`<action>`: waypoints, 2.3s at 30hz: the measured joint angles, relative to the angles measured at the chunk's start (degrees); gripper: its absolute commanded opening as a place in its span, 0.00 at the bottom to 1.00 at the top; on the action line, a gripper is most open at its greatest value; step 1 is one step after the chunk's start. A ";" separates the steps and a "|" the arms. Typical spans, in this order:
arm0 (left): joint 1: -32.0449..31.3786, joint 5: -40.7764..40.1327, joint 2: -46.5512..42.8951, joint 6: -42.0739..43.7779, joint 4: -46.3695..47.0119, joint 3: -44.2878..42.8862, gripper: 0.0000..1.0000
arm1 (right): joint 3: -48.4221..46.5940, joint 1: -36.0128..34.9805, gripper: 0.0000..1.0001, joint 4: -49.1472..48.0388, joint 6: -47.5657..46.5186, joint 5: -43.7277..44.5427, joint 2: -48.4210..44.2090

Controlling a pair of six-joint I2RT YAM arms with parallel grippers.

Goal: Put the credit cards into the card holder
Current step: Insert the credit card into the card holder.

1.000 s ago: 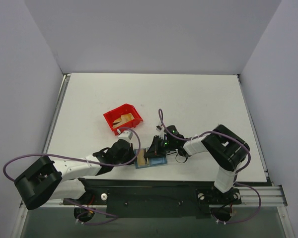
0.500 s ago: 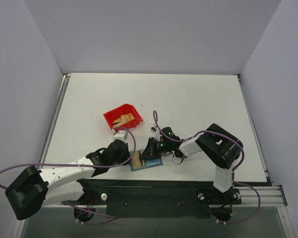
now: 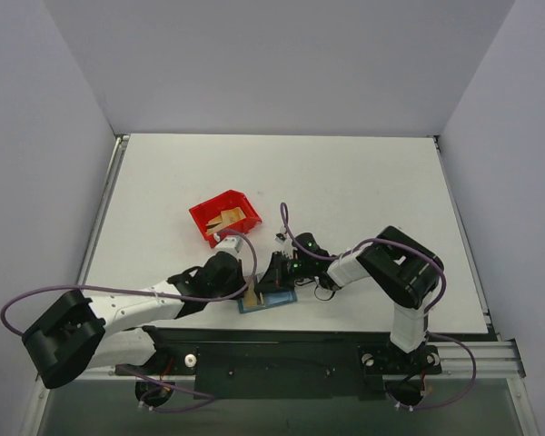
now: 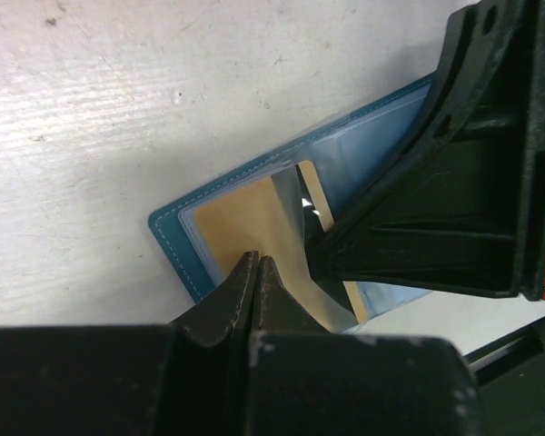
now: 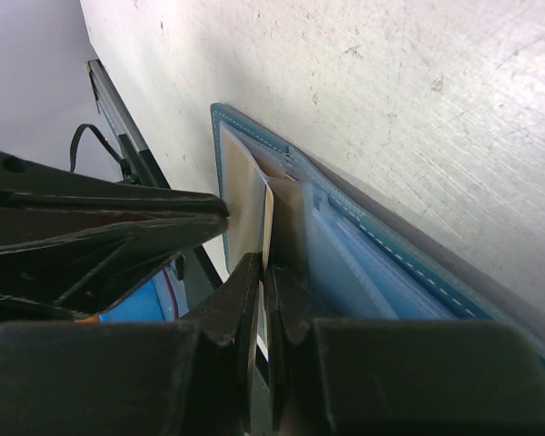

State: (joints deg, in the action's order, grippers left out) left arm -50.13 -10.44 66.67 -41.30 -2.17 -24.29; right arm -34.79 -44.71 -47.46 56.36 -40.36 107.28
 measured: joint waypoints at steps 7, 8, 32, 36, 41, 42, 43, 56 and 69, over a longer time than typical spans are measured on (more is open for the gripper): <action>-0.02 1.60 4.48 0.00 4.74 -0.17 0.00 | -0.07 0.00 0.16 0.55 0.04 0.22 -0.24; -0.02 1.73 4.48 -0.02 5.27 -0.04 0.00 | -0.13 -0.02 0.18 1.07 -0.09 0.46 -0.59; -0.13 3.43 4.09 -2.16 10.75 3.34 0.00 | -4.28 -1.95 0.12 33.62 -14.38 20.39 -15.54; -0.13 3.37 2.14 -1.88 8.68 3.67 0.00 | -4.28 -2.56 0.12 33.53 -14.75 20.70 -15.54; -0.13 3.17 -0.35 -1.31 6.05 3.69 0.00 | -4.28 -3.37 0.12 32.92 -16.09 20.79 -15.58; -0.13 3.17 -0.66 -1.27 5.75 3.69 0.00 | -4.28 -3.39 0.13 32.70 -16.24 20.65 -15.58; -0.13 3.15 -0.79 -1.18 5.53 3.69 0.00 | -4.28 -3.39 0.13 32.46 -16.48 20.41 -15.58; -0.13 3.17 -1.60 -1.11 4.00 4.04 0.00 | -5.57 -4.13 0.12 29.59 -17.64 17.57 -13.94; -0.13 3.17 -7.08 -2.05 0.70 6.45 0.00 | -7.37 -4.22 0.13 28.50 -17.27 16.52 -10.03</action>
State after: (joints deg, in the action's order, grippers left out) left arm -50.26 -7.27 59.59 -43.35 -1.48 -17.85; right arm -42.15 -48.93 -18.96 39.09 -23.83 97.25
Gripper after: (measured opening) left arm 0.020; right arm 0.127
